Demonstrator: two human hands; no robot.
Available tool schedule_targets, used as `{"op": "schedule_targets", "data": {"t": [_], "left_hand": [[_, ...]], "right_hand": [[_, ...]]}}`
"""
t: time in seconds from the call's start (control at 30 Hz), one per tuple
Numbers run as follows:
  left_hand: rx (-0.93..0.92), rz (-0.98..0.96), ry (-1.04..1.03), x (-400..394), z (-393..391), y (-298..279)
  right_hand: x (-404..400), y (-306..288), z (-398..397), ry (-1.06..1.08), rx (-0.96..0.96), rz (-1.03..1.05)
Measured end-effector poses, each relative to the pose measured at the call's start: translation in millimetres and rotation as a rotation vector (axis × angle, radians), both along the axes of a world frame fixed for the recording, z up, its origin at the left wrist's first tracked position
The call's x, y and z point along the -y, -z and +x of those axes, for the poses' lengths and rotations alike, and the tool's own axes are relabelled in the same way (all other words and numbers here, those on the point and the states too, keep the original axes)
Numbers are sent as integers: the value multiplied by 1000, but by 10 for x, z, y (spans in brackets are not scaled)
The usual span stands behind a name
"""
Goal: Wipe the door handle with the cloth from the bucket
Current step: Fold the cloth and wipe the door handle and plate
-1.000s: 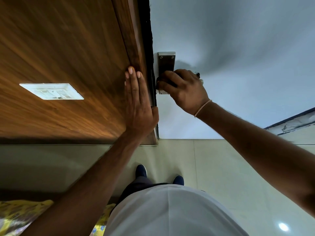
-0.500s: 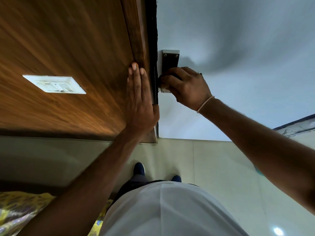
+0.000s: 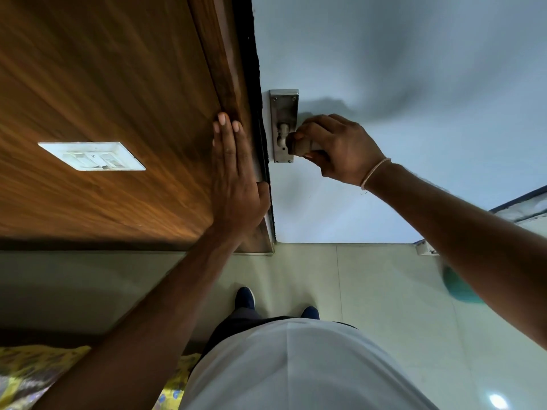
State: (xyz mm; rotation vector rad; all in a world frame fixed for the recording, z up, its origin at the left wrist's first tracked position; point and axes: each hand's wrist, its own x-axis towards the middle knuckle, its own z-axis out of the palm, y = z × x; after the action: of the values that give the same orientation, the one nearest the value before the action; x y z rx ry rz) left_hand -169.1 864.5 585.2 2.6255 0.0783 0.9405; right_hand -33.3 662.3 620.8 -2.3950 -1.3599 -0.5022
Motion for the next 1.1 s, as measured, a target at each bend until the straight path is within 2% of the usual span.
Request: {"op": "schedule_targets", "data": {"t": [0.13, 0.23, 0.27, 0.4, 0.57, 0.7, 0.83, 0.9, 1.0, 1.1], "left_hand": [[-25, -5, 5, 6, -20, -15], [-50, 4, -6, 26, -29, -11], [-55, 7, -10, 30, -33, -9], [-56, 8, -13, 26, -33, 0], [-58, 11, -20, 19, -28, 6], [-83, 33, -11, -44, -41, 12], [-90, 63, -4, -91, -57, 7], [-94, 73, 2, -113, -67, -1], [-98, 82, 15, -143, -73, -13], [-95, 93, 17, -159, -68, -1]], "right_hand": [[193, -33, -20, 41, -112, 52], [293, 16, -82, 125, -257, 226], [309, 32, -115, 157, -347, 316], [360, 169, -241, 314, -917, 810], [318, 637, -447, 505, -1346, 1366], [25, 789, -651, 344, -1551, 1636], [-219, 703, -664, 249, -1770, 1888], [-305, 657, -604, 237, -1841, 1952], [-445, 594, -532, 256, -1842, 1889], [-515, 523, -531, 105, -1822, 1813]]}}
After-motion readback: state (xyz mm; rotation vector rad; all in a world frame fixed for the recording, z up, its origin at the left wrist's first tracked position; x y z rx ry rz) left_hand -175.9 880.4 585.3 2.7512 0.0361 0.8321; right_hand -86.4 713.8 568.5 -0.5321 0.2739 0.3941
